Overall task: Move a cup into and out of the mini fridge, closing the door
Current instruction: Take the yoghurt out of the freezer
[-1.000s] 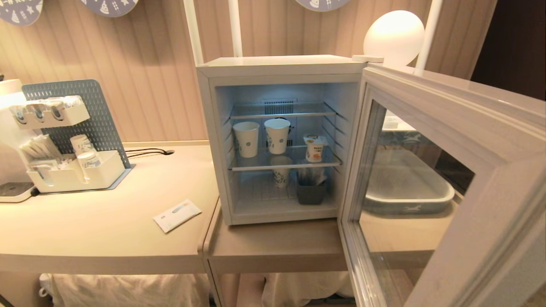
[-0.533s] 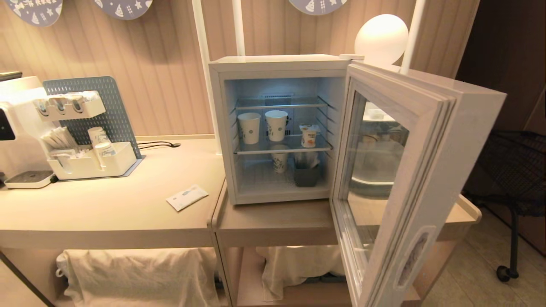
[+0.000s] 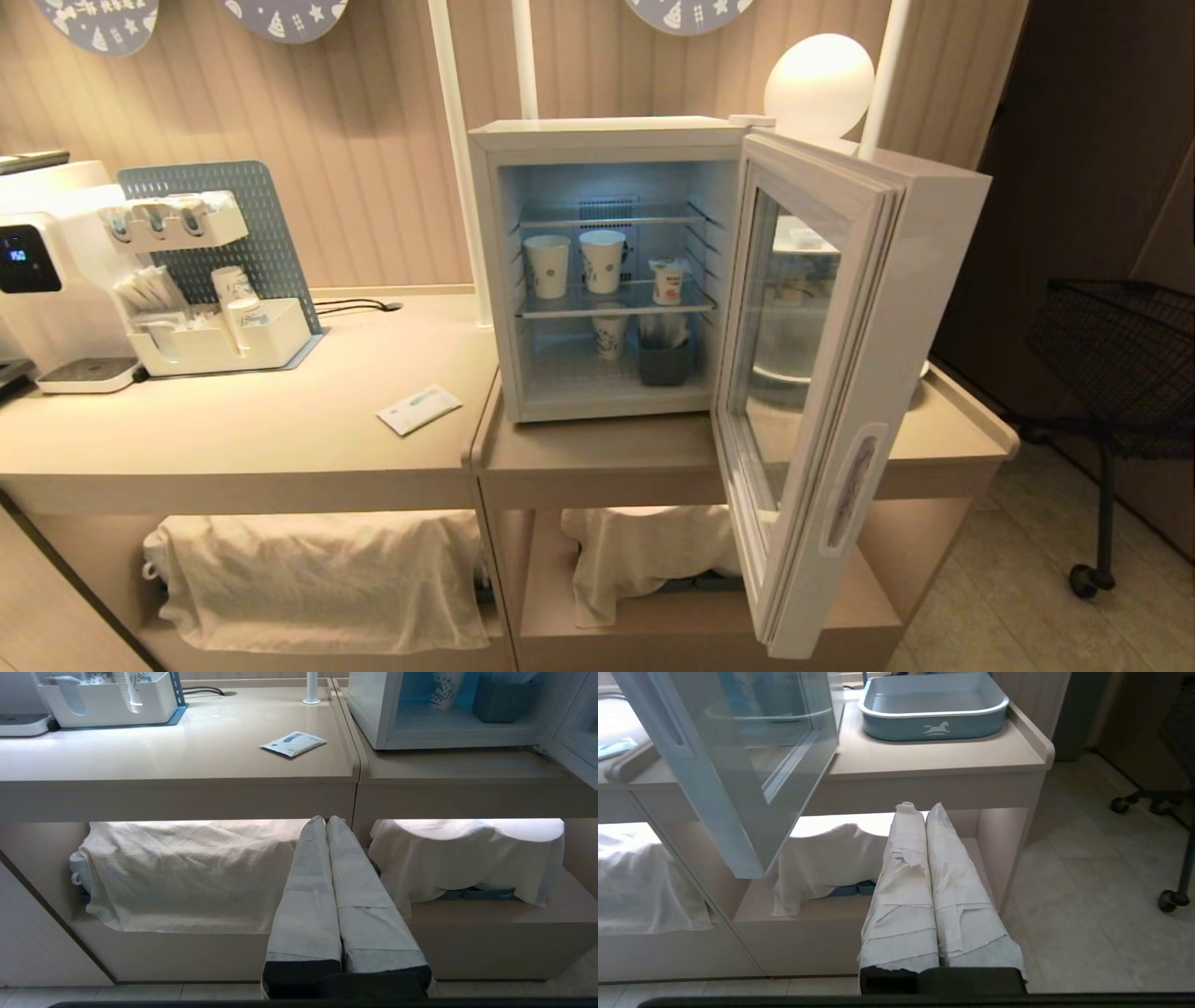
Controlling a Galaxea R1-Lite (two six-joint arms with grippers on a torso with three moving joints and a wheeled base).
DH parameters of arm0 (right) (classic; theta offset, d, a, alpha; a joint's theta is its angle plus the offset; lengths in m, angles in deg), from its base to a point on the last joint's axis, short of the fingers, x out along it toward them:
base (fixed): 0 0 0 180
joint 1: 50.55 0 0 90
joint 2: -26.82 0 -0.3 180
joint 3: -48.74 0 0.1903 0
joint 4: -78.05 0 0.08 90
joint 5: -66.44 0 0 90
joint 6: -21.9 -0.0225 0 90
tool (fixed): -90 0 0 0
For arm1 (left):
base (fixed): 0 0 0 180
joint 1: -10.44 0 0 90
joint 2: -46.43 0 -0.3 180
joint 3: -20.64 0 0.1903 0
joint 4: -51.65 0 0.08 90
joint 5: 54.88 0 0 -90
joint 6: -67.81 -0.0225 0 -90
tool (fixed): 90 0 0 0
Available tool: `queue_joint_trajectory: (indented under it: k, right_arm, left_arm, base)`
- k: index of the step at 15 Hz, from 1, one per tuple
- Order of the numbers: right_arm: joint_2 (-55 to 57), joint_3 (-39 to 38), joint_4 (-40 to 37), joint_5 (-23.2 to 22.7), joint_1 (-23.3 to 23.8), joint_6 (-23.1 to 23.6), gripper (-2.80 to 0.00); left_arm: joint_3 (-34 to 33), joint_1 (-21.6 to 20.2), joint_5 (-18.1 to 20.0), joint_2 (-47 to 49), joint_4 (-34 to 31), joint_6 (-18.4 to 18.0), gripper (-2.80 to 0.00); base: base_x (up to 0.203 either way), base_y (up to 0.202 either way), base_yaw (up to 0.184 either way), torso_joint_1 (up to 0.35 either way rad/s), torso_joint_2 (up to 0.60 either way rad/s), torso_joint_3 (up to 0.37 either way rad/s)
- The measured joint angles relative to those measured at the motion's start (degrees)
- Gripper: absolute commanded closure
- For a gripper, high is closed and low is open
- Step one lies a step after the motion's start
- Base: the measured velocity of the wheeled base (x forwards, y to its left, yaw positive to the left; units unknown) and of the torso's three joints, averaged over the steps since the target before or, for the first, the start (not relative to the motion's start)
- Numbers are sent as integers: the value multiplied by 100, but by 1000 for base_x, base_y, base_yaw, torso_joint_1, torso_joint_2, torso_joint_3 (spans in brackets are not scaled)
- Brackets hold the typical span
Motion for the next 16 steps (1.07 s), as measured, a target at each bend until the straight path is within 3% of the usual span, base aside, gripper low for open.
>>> queue_joint_trajectory:
  k: [16]
  right_arm:
    - [0,0,-4,-4,-3,-2,0]
  left_arm:
    - [0,-5,0,-2,2,10,0]
  base:
    - [0,182,-1,3,3,3]
